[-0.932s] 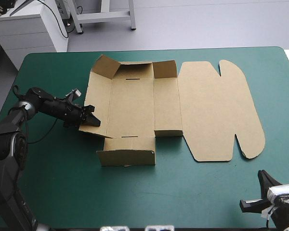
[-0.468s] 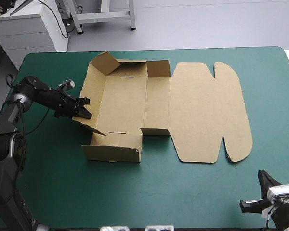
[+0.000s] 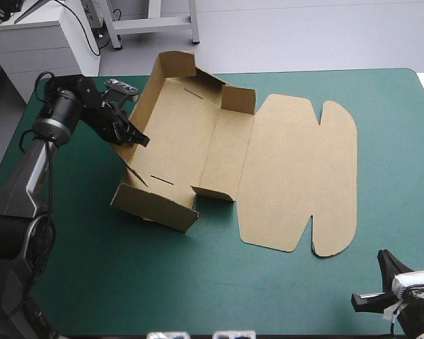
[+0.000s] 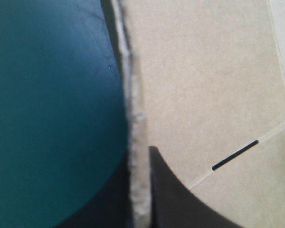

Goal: Fold the box

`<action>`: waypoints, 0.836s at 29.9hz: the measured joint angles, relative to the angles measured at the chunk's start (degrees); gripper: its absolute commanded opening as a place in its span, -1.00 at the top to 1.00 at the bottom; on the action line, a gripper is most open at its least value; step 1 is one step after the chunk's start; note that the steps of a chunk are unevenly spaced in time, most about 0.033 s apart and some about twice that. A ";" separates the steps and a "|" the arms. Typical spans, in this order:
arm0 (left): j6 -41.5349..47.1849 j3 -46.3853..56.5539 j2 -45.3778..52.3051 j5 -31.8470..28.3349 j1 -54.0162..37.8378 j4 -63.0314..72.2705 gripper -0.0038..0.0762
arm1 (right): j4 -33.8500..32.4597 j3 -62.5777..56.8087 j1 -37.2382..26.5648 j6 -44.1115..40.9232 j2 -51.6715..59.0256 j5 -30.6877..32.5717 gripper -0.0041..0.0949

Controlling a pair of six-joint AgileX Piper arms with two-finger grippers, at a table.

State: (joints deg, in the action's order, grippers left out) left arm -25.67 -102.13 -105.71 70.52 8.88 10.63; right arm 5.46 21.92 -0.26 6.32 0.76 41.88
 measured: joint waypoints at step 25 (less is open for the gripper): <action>-12.52 -2.70 -3.40 -15.28 32.03 -50.39 0.93 | 0.06 0.00 0.00 0.00 0.00 0.00 0.96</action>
State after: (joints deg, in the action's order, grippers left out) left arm -38.18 -104.83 -109.11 55.25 40.91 -39.77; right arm 5.52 21.92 -0.26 6.32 0.76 41.88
